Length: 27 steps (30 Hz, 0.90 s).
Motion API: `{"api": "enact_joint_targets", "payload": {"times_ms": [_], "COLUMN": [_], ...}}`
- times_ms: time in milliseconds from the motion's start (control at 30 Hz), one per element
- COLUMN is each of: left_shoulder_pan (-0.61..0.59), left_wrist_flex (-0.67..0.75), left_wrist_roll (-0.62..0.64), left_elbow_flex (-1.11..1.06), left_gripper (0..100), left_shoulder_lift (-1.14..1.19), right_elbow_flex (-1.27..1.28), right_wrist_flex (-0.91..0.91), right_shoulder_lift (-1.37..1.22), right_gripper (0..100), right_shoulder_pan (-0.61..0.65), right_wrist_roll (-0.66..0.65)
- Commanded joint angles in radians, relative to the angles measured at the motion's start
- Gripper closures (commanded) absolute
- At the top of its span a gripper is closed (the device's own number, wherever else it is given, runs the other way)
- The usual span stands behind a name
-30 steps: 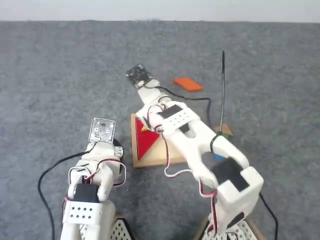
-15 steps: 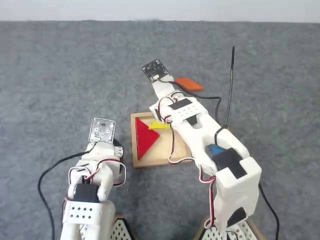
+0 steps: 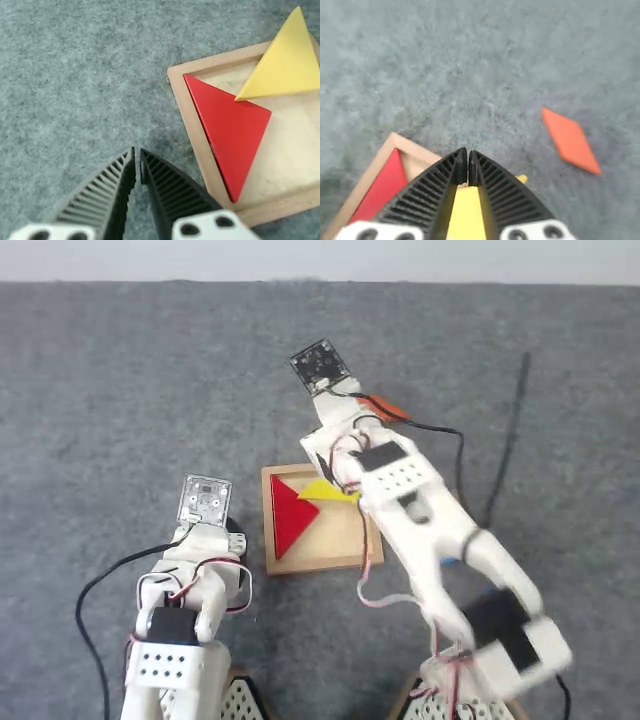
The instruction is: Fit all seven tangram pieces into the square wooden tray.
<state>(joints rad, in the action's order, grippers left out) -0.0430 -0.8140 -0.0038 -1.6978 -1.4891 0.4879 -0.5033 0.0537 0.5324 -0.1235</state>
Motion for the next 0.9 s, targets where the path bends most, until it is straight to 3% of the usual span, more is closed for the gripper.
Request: {"api": "enact_joint_targets", "payload": {"times_ms": [0,333,567,867], "left_shoulder_pan": [-0.005,-0.005,-0.005,-0.005], "left_wrist_flex": [-0.002,-0.002,-0.002,-0.002], "left_wrist_roll": [0.005,0.005,0.003,0.003], "left_elbow_flex": [0.008,0.008,0.008,0.008], "left_gripper": [99,99,99,99], "left_shoulder_lift": [-0.012,-0.012,-0.012,-0.012], "right_elbow_flex": [0.141,0.287,0.345,0.414], "right_wrist_flex": [0.042,0.065,0.056,0.064], "right_shoulder_lift": [0.246,0.114,0.163,0.203], "right_gripper": [99.1,99.2,99.2,99.2], "right_shoulder_pan": [-0.031,-0.166,-0.019,0.056], "right_wrist_roll": [-0.029,-0.069,-0.069,-0.071]}}
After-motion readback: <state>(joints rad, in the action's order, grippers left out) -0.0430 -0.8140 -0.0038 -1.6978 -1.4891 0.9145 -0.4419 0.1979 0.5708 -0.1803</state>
